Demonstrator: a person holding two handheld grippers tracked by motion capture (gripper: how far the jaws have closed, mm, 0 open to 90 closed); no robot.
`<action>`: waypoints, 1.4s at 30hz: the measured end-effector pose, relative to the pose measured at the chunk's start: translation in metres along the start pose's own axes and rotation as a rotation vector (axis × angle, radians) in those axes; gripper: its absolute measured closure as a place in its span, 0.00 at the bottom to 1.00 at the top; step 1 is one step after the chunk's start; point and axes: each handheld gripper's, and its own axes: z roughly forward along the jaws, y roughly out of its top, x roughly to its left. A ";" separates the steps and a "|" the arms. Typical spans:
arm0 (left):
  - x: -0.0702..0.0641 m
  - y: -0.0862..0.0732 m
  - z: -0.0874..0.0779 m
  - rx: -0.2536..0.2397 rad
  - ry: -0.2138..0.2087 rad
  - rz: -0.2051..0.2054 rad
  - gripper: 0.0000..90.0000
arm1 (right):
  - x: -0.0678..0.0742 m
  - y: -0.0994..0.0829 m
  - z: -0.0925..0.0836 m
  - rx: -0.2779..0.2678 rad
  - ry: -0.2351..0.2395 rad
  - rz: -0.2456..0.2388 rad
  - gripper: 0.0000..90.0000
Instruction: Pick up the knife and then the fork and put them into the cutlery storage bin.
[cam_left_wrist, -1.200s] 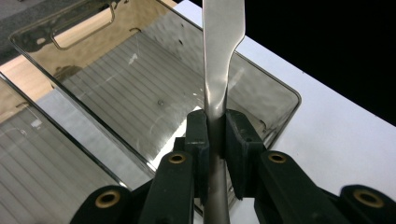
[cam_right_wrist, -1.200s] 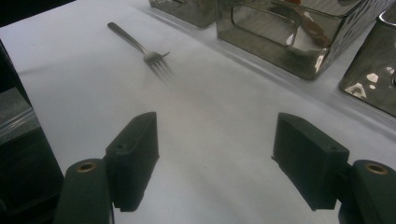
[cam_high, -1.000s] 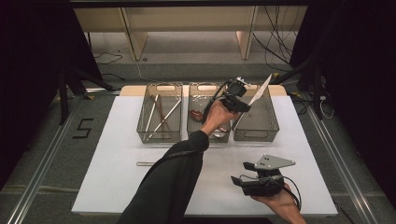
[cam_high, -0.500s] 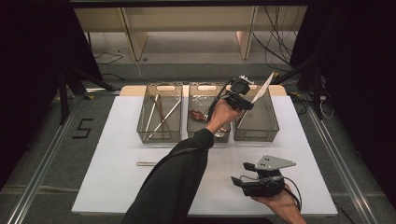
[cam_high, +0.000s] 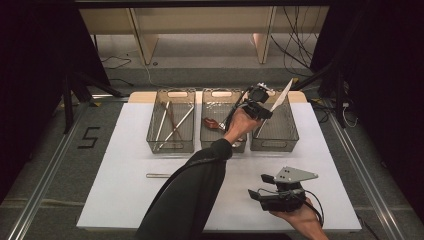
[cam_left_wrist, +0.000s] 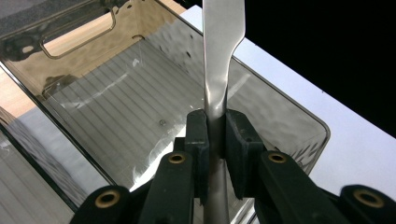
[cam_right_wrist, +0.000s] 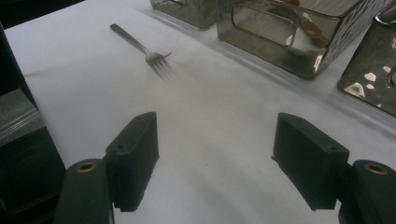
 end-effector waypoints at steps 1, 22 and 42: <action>0.001 -0.001 0.000 -0.003 0.007 -0.001 0.88 | 0.000 0.000 0.000 0.000 0.000 -0.001 0.35; 0.008 0.000 -0.044 -0.019 -0.002 -0.021 0.45 | 0.001 -0.001 0.002 0.011 -0.002 -0.001 0.35; 0.044 -0.078 -0.140 0.013 -0.007 0.021 0.30 | 0.000 -0.002 0.003 0.017 -0.016 0.001 0.35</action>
